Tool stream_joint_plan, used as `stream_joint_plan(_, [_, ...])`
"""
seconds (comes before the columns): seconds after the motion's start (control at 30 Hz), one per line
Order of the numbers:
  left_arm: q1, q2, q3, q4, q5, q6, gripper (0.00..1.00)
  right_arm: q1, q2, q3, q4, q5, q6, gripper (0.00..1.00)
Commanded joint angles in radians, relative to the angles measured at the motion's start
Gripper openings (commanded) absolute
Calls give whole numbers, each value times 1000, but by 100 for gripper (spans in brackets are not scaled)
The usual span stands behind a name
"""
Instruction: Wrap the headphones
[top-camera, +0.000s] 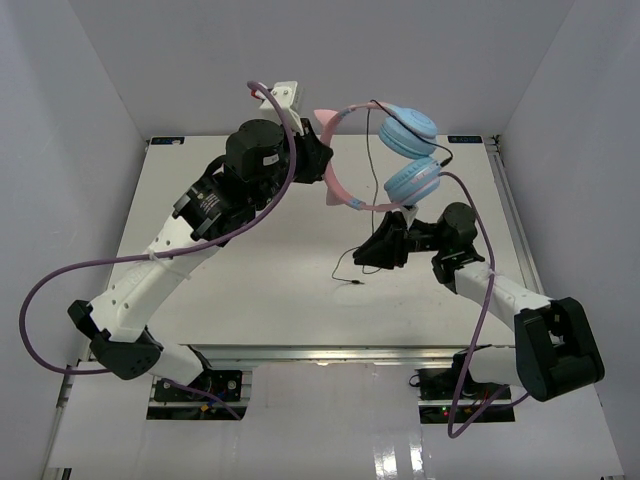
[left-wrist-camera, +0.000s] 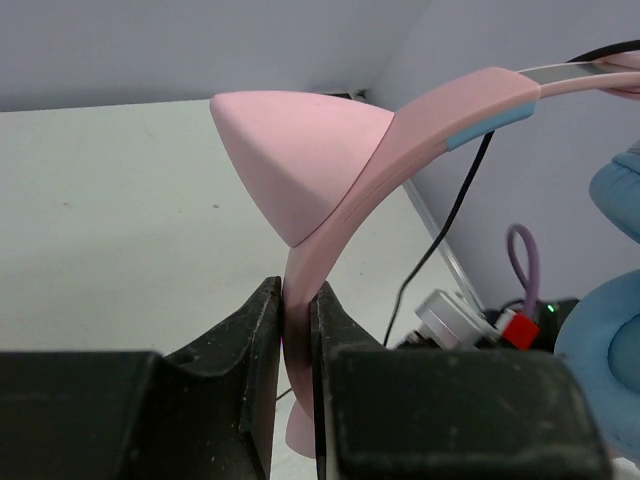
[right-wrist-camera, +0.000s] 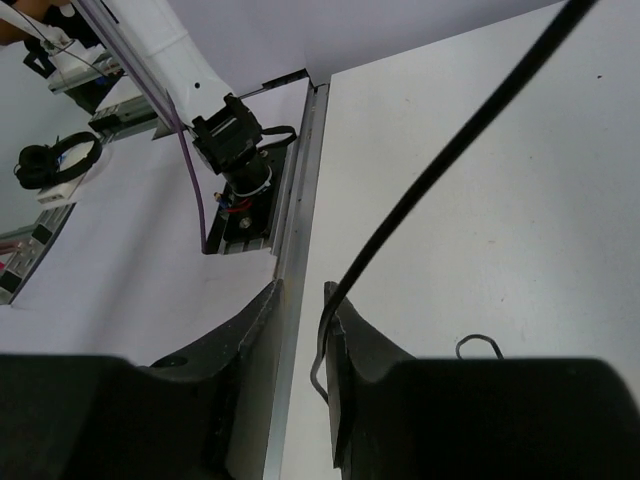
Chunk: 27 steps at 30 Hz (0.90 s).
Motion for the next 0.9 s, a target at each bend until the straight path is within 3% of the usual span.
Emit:
stream_joint_plan(0.0, [0, -51, 23, 112, -289, -109, 0, 4, -49, -13, 59, 10, 17, 22])
stream_joint_plan(0.3, [1, -26, -5, 225, -458, -68, 0, 9, -111, -7, -62, 21, -68, 9])
stream_joint_plan(0.37, [4, -5, -4, 234, -513, -11, 0, 17, -150, 37, -224, 39, -222, 8])
stream_joint_plan(0.4, [10, -2, -6, 241, -538, 22, 0, 22, -168, 64, -345, 57, -255, 8])
stream_joint_plan(0.47, [30, 19, -19, 238, -574, 90, 0, 29, -205, 123, -651, 119, -486, 8])
stream_joint_plan(0.53, [40, 22, -39, 233, -577, 115, 0, 29, -236, 167, -815, 151, -620, 8])
stream_joint_plan(0.63, [73, 32, -97, 238, -592, 165, 0, 43, -283, 272, -1092, 321, -842, 8])
stream_joint_plan(0.77, [94, 85, -144, 226, -568, 189, 0, 99, -262, 442, -1343, 542, -1054, 8])
stream_joint_plan(0.87, [95, 183, -133, 166, -512, 200, 0, 141, -219, 560, -1486, 805, -1235, 8])
